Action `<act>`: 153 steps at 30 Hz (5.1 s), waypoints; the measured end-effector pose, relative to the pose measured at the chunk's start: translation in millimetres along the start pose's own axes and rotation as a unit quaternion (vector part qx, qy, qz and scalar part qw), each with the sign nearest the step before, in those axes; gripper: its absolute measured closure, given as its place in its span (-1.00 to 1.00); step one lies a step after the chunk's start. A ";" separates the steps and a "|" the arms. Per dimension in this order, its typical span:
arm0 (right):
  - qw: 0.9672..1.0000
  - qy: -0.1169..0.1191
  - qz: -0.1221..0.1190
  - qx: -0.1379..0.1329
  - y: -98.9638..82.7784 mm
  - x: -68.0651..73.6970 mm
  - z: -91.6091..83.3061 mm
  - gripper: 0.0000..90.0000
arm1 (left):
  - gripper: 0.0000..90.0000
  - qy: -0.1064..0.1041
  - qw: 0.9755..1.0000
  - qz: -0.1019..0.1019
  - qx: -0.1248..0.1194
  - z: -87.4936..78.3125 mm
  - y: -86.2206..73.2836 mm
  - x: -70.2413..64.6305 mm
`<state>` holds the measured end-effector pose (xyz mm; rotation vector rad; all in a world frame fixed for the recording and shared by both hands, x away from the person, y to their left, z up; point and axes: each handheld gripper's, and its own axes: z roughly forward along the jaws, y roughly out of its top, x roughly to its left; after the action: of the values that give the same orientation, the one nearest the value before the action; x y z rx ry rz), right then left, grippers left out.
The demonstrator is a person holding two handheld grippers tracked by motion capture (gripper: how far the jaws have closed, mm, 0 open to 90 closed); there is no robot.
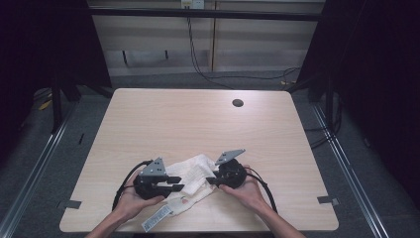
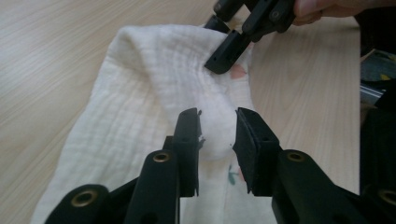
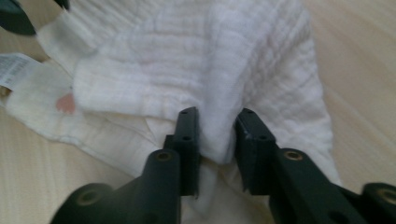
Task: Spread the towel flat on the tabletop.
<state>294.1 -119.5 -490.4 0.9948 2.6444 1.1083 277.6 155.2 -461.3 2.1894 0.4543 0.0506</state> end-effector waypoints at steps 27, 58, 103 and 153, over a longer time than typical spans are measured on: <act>0.996 -0.076 0.045 -0.017 -59.1 -47.4 -54.1 0.34 | 0.54 -0.003 1.000 -0.013 0.000 4.3 -17.1 -5.5; 0.996 -0.078 0.025 -0.021 -71.6 -40.4 -61.2 0.54 | 0.78 -0.041 0.998 -0.045 -0.008 24.4 -7.9 4.8; 0.975 -0.007 0.018 -0.223 17.4 -60.3 -166.3 0.98 | 0.92 0.015 0.990 -0.026 -0.140 -44.0 52.5 24.8; 0.959 0.005 -0.121 -0.258 71.5 29.4 -264.5 0.99 | 0.93 0.104 0.963 0.036 -0.247 -184.3 83.2 -20.3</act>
<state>221.5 -223.1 -245.6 0.5472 2.2094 1.6140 248.0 243.0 -280.4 1.7124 0.4241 0.3963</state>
